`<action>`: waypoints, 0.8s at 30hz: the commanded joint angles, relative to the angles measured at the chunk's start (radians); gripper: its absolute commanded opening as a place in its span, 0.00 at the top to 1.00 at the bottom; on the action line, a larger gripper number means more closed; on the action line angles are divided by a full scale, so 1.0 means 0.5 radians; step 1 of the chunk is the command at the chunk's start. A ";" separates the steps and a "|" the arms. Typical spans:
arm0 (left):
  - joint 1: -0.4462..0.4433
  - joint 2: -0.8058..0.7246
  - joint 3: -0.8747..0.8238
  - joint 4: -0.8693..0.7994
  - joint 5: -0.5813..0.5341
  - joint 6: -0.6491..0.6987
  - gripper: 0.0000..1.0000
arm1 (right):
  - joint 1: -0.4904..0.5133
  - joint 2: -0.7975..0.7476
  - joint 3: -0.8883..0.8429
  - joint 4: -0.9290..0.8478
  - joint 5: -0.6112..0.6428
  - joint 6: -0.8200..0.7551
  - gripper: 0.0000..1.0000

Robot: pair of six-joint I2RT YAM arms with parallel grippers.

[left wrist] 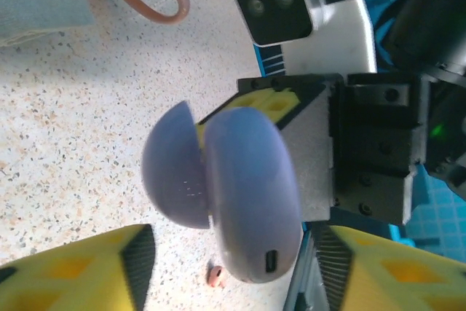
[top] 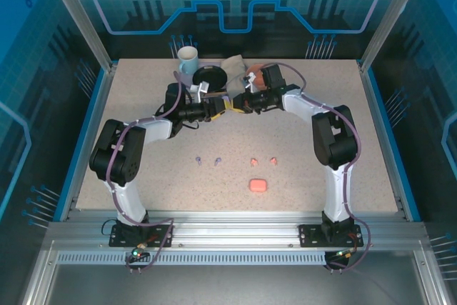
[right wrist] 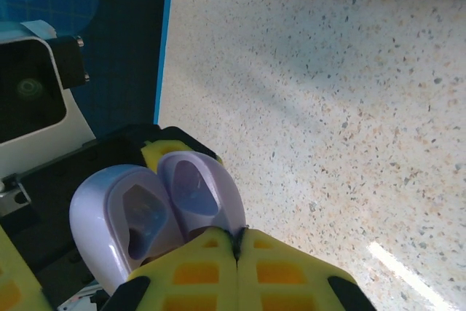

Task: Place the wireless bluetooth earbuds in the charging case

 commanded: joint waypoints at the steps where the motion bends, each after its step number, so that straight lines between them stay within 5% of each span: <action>1: 0.015 -0.106 0.073 -0.183 0.055 0.126 0.25 | 0.001 0.019 0.129 -0.258 0.065 -0.191 1.00; 7: 0.127 -0.247 0.241 -0.763 0.196 0.436 0.16 | 0.016 0.066 0.417 -0.674 0.226 -0.658 1.00; 15: 0.152 -0.083 0.863 -2.112 0.368 1.254 0.18 | 0.106 0.177 0.753 -1.176 0.607 -1.410 1.00; 24: 0.153 0.152 1.128 -2.565 0.345 1.579 0.26 | 0.152 0.250 0.756 -1.170 0.613 -1.579 1.00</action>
